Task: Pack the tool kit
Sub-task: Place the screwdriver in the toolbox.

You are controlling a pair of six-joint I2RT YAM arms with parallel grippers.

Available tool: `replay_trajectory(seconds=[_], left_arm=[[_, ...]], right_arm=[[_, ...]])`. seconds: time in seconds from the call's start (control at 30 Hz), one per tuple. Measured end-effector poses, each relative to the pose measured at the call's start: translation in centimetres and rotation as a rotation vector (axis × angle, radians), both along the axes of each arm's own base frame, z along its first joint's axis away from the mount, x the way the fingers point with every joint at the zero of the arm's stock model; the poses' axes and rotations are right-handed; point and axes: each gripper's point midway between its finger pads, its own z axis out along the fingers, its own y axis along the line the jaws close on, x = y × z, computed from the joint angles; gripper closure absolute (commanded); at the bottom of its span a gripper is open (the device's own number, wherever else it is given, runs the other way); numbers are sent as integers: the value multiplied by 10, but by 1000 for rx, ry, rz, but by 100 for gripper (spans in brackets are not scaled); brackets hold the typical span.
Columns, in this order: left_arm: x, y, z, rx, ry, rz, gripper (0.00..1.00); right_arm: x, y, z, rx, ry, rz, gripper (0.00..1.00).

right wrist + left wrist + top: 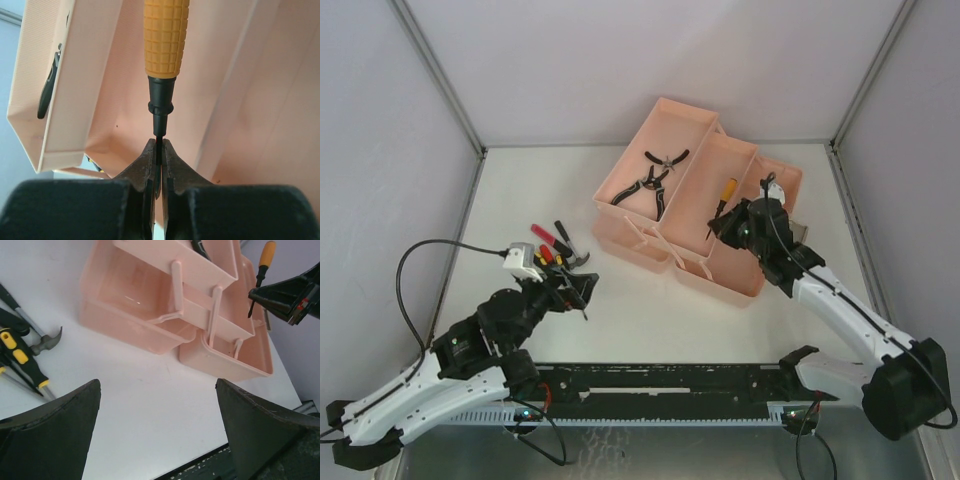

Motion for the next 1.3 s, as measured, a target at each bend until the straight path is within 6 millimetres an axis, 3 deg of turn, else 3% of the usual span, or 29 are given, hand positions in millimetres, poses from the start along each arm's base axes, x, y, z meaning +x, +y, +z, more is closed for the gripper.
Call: replay_trajectory(seconds=[0.27, 0.43, 0.6, 0.77, 0.9, 1.17, 1.3], left_arm=[[-2, 18, -13, 53, 24, 48, 0], [-6, 21, -16, 72, 36, 38, 0], [-8, 24, -7, 68, 33, 36, 0], [-12, 21, -7, 85, 34, -3, 0], [-13, 17, -14, 118, 57, -22, 0], [-12, 17, -30, 163, 121, 1, 0], [-9, 23, -31, 141, 133, 57, 0]], right_arm=[[30, 27, 3, 30, 36, 40, 100], [47, 36, -15, 20, 98, 33, 99], [54, 42, -33, 18, 150, 34, 96], [56, 51, -42, 40, 190, 65, 84], [60, 55, -37, 59, 192, 74, 65], [57, 65, -22, 93, 166, 139, 64], [49, 61, 13, 112, 82, 148, 60]])
